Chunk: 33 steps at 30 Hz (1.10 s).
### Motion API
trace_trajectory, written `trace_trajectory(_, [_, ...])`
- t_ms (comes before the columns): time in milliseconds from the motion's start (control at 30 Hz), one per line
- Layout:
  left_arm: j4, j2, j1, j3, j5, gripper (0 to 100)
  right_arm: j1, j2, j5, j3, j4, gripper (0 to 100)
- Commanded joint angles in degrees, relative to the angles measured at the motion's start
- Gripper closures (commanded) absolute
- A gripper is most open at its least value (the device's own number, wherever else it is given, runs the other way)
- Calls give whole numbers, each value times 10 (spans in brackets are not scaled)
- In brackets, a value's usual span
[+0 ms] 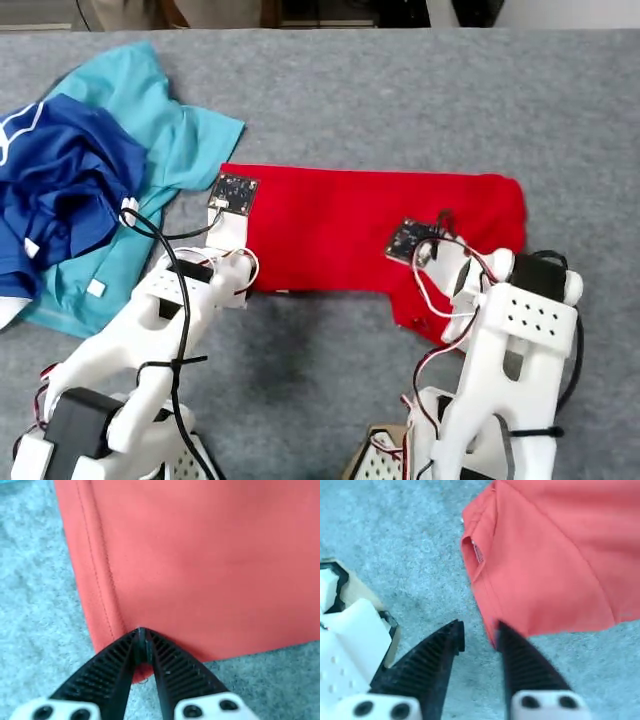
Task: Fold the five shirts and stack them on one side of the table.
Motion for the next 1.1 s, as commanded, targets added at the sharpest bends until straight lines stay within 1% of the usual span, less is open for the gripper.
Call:
trace_trajectory(0, [-6,-19,-7,-1,4,981,-10,4,22,-22,-6,785])
trace_trajectory(133, [-6,-19,-6,-1,3,981,-8,42,63,13,-15,785])
trace_trajectory(200, [-6,-19,-6,-1,3,981,-7,68,77,36,-42,785])
trace_trajectory(400, [-6,-18,-6,-2,3,981,-7,160,77,58,-119,785])
trace_trajectory(667, [-6,-19,-6,-1,3,981,-7,321,77,55,-230,785])
trace_trajectory(767, [-6,-19,-6,-1,3,981,-9,348,76,31,-222,789])
trace_trajectory(933, [-6,-19,-6,-1,3,981,-9,364,76,20,-238,885])
trace_trajectory(1067, [-6,-19,-7,-1,3,981,-7,381,76,-4,-239,922])
